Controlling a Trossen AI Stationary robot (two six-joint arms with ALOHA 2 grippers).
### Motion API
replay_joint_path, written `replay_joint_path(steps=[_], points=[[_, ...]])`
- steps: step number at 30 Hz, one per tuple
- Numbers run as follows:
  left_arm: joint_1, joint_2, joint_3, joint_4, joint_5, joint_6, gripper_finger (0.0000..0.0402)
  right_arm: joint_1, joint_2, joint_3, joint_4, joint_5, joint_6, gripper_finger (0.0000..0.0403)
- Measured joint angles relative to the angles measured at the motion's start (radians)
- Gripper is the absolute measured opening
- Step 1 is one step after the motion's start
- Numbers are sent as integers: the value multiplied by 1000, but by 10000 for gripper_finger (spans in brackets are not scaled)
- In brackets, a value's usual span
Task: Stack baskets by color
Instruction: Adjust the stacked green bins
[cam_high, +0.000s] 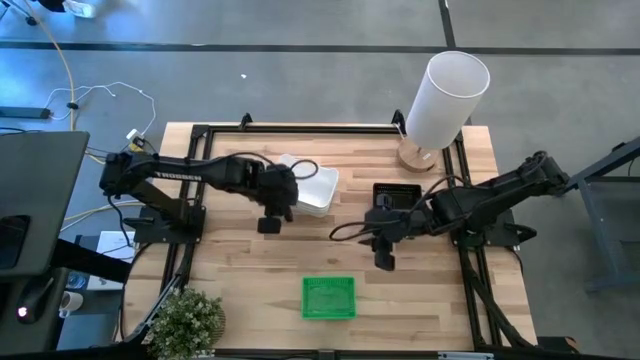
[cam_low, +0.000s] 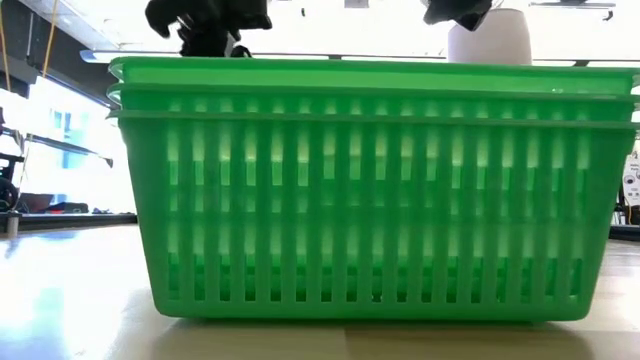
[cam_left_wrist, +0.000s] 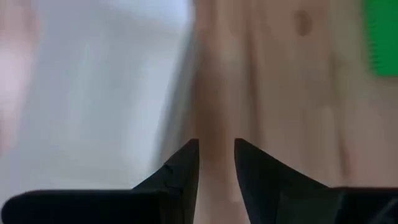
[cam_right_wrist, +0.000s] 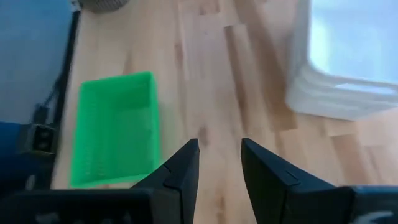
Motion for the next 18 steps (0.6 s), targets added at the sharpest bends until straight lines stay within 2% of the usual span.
replay_joint_path(steps=[9,18], points=[[-187,2,0,0,23,-214,90,49,34,-22,21,-27,52,108],[-338,2,0,-1,20,-522,90,74,158,-22,214,-100,-63,108]])
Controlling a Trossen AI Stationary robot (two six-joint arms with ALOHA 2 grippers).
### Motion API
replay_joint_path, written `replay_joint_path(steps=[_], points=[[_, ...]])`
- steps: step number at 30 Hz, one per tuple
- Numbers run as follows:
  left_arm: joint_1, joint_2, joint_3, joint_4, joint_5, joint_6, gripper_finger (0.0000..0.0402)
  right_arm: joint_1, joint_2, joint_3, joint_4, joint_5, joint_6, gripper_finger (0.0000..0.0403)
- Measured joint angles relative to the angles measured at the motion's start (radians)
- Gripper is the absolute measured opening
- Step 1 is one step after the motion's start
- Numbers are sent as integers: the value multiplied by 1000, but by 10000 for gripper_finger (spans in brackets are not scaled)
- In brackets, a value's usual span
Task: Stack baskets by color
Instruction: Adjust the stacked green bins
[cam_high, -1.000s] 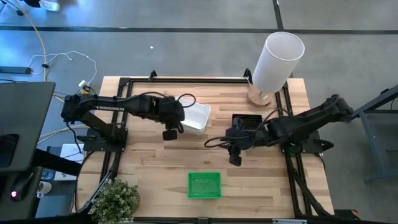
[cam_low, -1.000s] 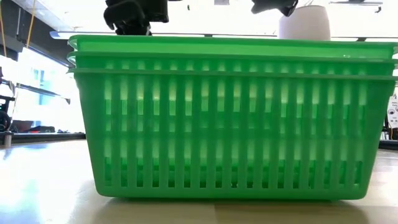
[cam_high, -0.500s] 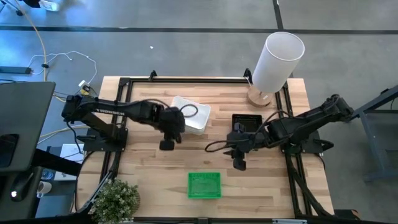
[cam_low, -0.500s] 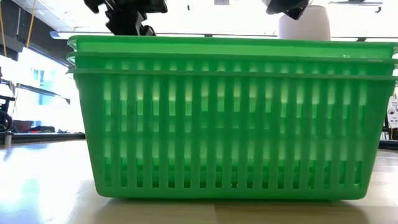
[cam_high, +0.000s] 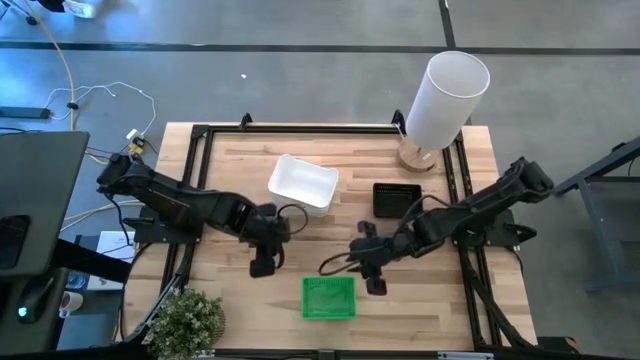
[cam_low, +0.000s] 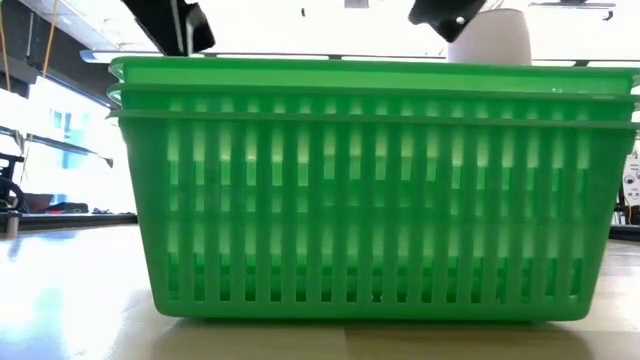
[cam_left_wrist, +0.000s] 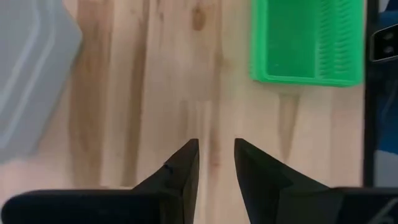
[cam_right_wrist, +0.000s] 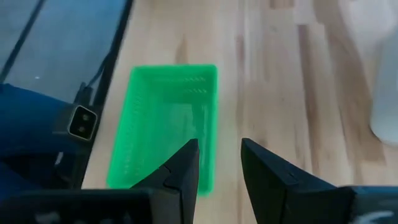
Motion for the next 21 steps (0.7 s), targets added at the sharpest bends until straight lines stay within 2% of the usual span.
replay_joint_path(steps=[3,9,21], points=[[-34,0,0,0,-1,-60,90,0,41,0,46,-3,-38,108],[-81,0,0,-1,-2,-78,90,-2,121,0,82,-10,-61,108],[-84,0,0,0,-36,-78,90,-2,263,0,131,-51,-69,108]])
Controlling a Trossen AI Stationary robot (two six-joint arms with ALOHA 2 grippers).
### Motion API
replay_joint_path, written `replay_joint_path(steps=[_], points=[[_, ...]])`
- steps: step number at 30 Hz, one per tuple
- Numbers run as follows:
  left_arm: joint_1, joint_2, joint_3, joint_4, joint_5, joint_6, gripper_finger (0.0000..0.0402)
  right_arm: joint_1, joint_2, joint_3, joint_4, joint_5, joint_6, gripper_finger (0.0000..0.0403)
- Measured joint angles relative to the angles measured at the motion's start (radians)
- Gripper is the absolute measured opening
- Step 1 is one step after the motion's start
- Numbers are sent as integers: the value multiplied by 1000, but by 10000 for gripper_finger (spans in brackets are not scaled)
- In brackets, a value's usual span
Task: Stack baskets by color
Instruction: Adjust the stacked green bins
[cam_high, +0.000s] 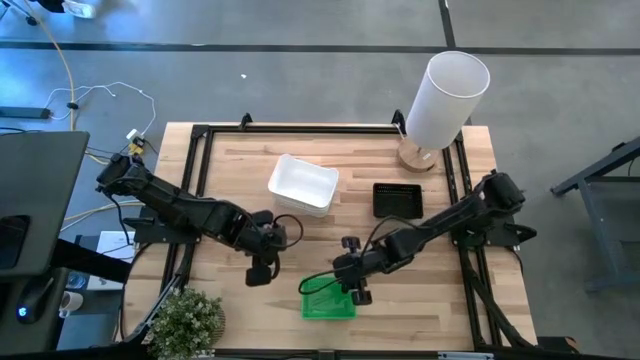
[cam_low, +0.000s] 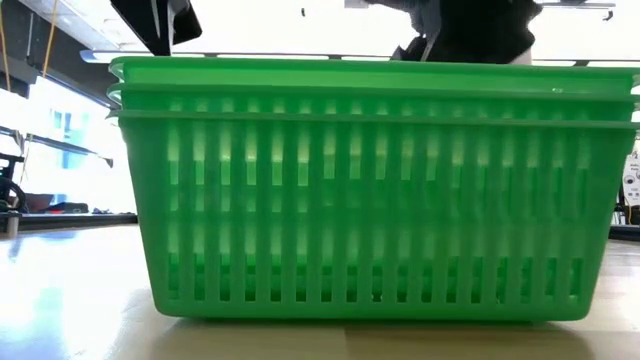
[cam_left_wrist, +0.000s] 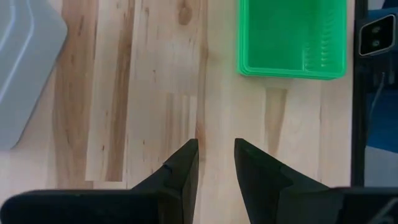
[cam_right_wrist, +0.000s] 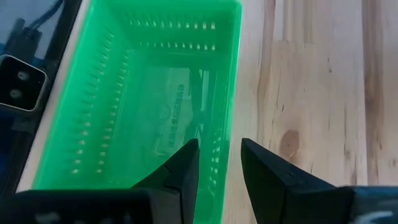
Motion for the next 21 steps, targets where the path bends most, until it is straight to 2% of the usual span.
replay_joint_path(steps=[16,21], points=[[0,0,0,0,-19,2,90,-12,37,0,0,-10,37,108],[0,-1,0,-2,-19,12,90,-21,38,0,-6,21,45,108]])
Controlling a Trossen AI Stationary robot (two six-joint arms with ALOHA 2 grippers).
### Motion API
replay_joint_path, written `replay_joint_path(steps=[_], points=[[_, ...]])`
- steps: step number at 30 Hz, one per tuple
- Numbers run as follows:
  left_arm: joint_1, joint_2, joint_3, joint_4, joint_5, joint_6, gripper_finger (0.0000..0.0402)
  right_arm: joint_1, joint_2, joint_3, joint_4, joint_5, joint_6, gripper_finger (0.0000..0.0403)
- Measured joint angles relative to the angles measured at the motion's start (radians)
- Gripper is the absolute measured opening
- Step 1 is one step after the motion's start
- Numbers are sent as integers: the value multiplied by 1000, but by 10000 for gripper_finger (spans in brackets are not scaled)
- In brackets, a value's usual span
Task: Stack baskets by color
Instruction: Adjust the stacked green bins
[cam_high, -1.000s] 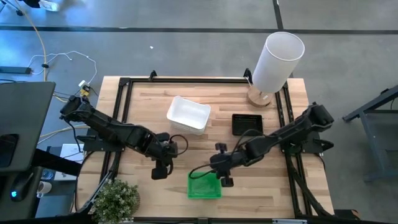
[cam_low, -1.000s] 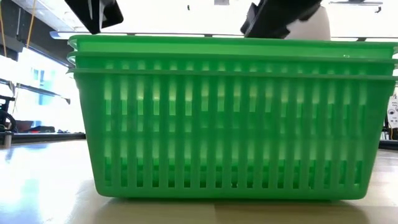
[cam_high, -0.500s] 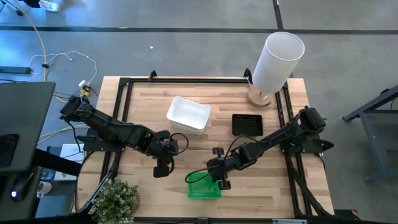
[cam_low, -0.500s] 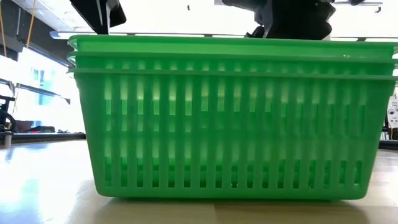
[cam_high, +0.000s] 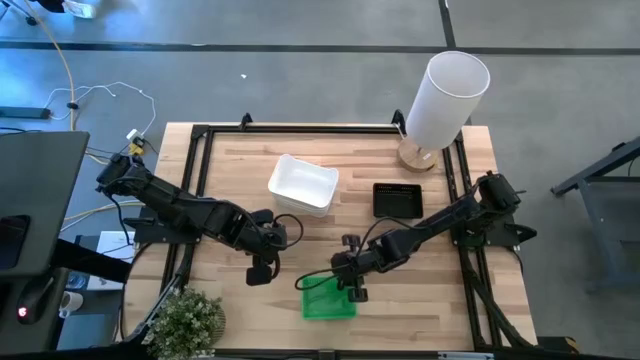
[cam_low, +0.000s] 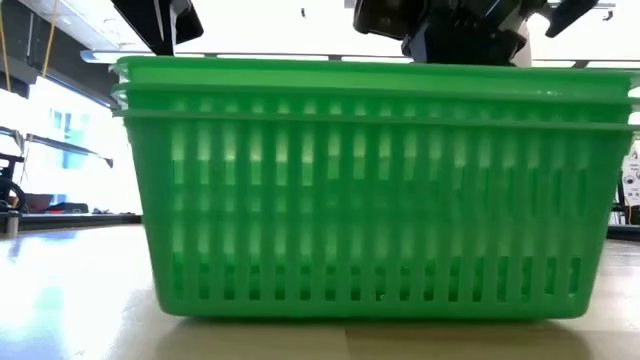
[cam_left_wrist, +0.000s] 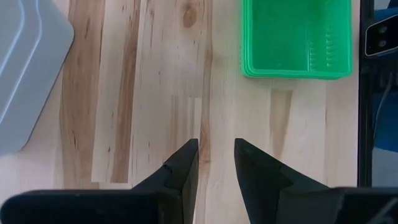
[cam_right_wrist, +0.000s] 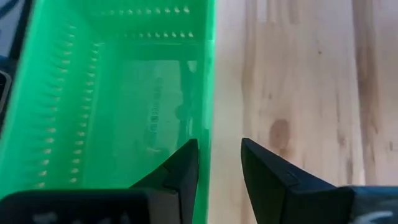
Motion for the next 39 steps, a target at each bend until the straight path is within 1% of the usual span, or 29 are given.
replay_joint_path(steps=[4,14,22,25,30,39], points=[[0,0,0,-1,0,9,90,-23,0,0,-2,21,10,108],[0,0,0,-1,0,10,90,-98,2,0,-9,25,8,108],[0,0,-1,-2,0,51,90,-140,41,0,-25,-7,-1,108],[0,0,-1,-2,0,51,90,-153,42,0,-28,10,30,108],[0,0,-2,-2,-3,51,90,-186,42,0,-27,76,109,108],[0,0,-2,-2,-4,51,90,-229,42,0,-28,107,166,108]])
